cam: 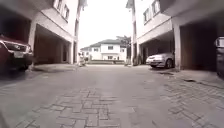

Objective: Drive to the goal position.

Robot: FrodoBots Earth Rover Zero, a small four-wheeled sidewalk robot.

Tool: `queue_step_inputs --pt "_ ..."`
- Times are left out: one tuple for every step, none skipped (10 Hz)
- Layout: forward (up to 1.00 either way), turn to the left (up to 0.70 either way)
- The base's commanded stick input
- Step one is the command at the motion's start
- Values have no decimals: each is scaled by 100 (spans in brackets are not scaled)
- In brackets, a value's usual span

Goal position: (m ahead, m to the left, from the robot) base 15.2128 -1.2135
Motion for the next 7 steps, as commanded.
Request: queue_step_inputs --pt "70 0" --pt "70 0" --pt "70 0" --pt "70 0" --pt "70 0" --pt "70 0" --pt "70 0"
